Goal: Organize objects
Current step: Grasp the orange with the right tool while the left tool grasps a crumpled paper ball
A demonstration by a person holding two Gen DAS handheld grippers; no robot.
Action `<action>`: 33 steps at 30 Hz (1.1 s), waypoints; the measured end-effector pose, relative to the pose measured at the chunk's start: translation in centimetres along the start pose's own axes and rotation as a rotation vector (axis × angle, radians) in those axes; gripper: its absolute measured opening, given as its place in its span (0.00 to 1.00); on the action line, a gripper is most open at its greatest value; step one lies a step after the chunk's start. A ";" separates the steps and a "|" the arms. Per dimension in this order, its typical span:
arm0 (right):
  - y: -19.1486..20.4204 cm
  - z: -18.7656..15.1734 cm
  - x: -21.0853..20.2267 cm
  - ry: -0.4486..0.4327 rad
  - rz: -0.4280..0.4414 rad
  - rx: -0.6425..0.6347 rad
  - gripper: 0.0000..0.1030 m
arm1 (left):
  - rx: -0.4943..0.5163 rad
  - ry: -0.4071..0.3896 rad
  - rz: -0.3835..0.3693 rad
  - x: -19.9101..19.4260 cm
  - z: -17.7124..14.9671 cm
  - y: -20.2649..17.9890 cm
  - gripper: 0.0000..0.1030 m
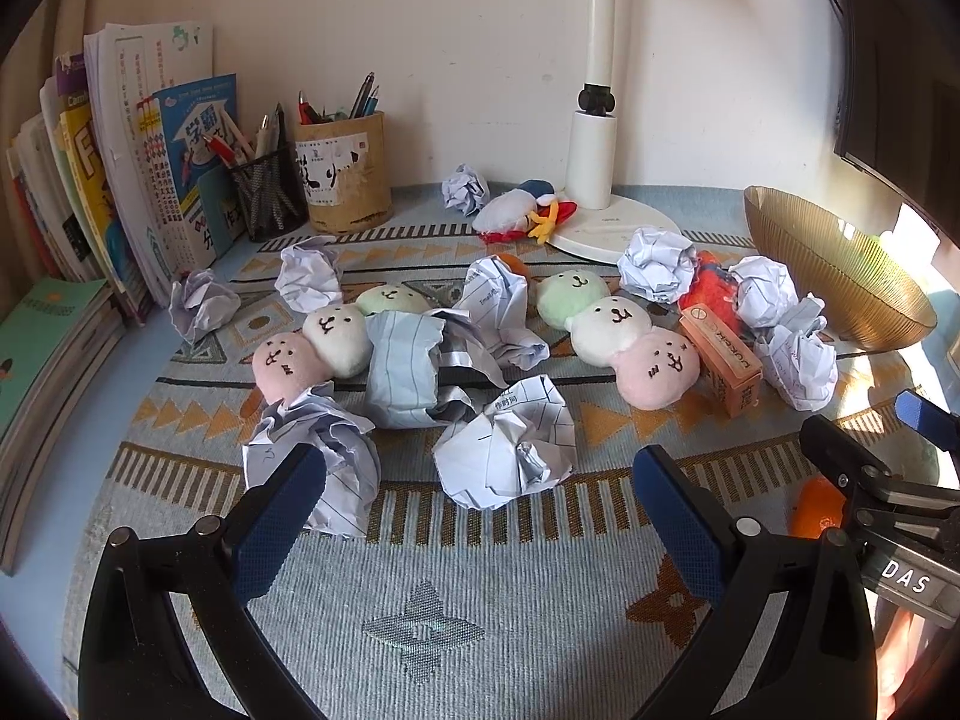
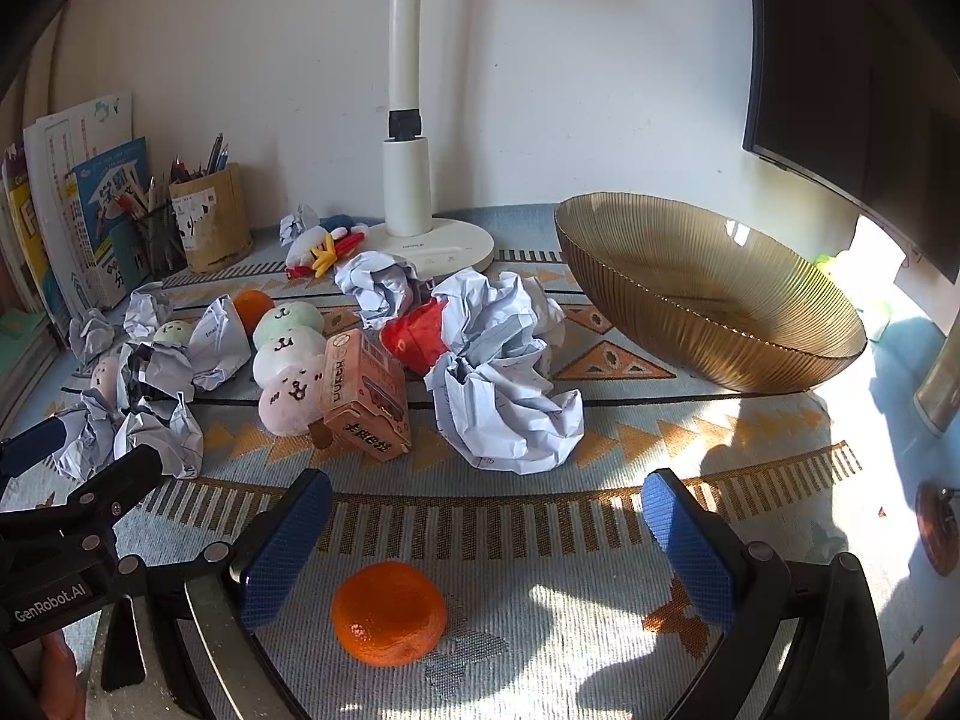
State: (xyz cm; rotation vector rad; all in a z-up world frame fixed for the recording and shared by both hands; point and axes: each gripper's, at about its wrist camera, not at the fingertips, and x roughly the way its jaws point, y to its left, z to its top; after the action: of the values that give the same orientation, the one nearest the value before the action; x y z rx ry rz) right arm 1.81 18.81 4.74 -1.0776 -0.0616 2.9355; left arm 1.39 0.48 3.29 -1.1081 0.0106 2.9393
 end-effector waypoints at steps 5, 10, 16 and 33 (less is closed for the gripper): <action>0.0 -0.1 0.0 0.003 -0.003 -0.002 1.00 | 0.001 0.000 0.000 0.0 0.1 -0.1 0.99; 0.0 -0.1 0.1 0.004 -0.003 -0.002 1.00 | 0.002 0.001 0.001 0.0 0.1 -0.2 0.99; -0.1 -0.1 0.0 -0.002 -0.001 0.002 1.00 | -0.001 -0.002 0.001 0.0 0.2 -0.2 0.99; -2.1 -2.9 -4.1 0.058 0.219 0.078 1.00 | -0.033 -0.005 -0.052 -7.6 -2.8 9.7 0.99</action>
State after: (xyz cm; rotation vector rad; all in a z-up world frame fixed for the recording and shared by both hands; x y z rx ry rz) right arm 6.81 20.91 5.31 -1.2314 0.1819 3.0620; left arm 8.90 -9.22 6.26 -1.0877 -0.0666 2.9065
